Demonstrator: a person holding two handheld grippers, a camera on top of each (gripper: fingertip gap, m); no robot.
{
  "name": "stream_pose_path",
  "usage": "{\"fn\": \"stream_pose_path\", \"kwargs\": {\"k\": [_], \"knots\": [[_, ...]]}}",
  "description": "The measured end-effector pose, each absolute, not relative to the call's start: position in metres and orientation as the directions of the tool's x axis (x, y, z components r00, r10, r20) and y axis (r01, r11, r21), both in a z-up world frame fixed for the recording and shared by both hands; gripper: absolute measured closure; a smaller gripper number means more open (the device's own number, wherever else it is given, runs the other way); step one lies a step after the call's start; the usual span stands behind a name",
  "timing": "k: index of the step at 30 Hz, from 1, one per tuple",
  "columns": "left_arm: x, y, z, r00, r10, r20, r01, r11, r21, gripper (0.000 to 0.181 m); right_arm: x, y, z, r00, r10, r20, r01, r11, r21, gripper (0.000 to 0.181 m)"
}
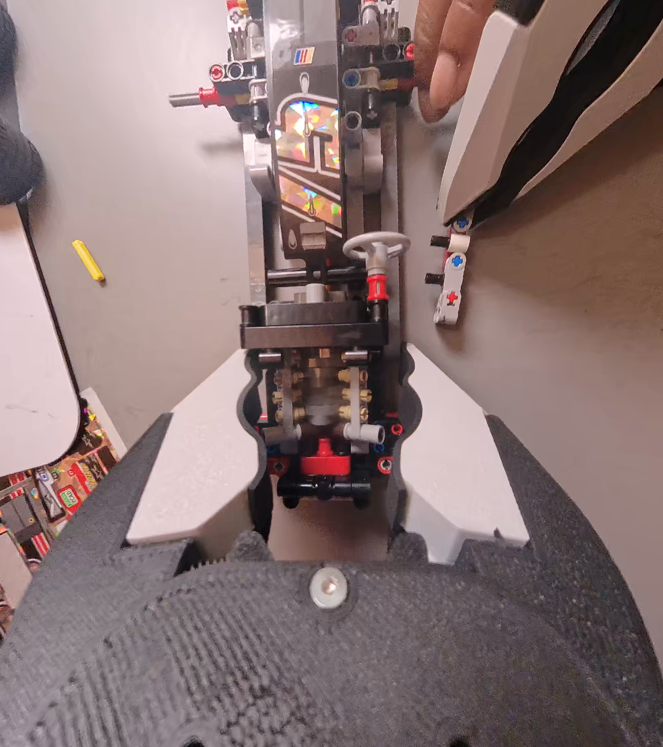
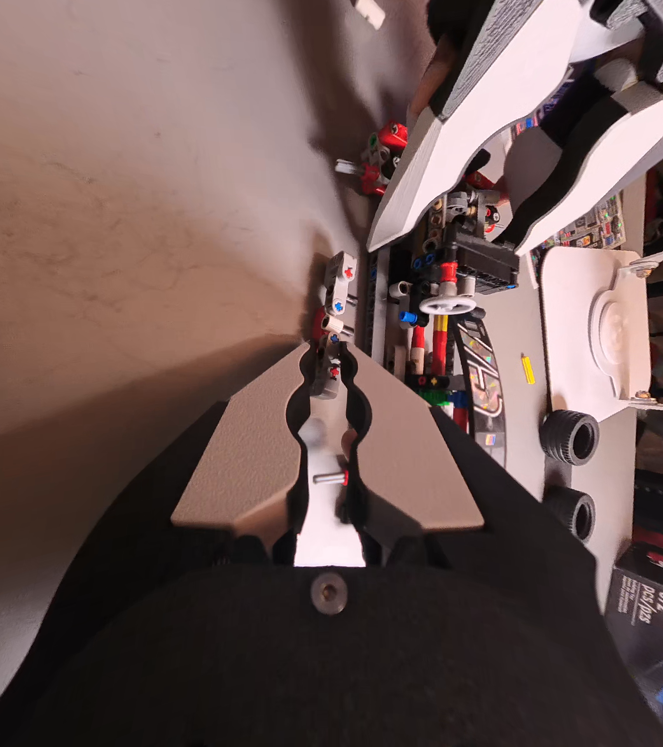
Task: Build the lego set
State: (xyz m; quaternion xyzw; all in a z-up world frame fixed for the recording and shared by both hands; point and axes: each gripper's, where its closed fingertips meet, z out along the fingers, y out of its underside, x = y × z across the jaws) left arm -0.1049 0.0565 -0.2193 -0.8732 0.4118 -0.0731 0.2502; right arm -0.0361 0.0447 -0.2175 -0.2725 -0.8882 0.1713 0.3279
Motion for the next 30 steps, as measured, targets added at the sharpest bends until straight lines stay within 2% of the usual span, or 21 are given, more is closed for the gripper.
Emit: {"fn": "stream_pose_path", "kwargs": {"k": [10,17,30], "knots": [[-0.063,0.008,-0.216,0.704,-0.71,-0.024,-0.601,-0.578,-0.552,0.116,-0.004,0.006,-0.217,-0.715,0.6,0.358,0.387,0.767,-0.512,0.172],[-0.034,-0.024,-0.215,0.703,-0.711,-0.017,-0.597,-0.577,-0.558,0.117,0.018,-0.031,-0.214,-0.721,0.583,0.375,0.359,0.777,-0.518,0.172],[-0.024,-0.04,-0.215,0.685,-0.727,-0.037,-0.611,-0.547,-0.572,0.117,0.028,-0.041,-0.219,-0.684,0.64,0.349,0.439,0.744,-0.504,0.173]]}}
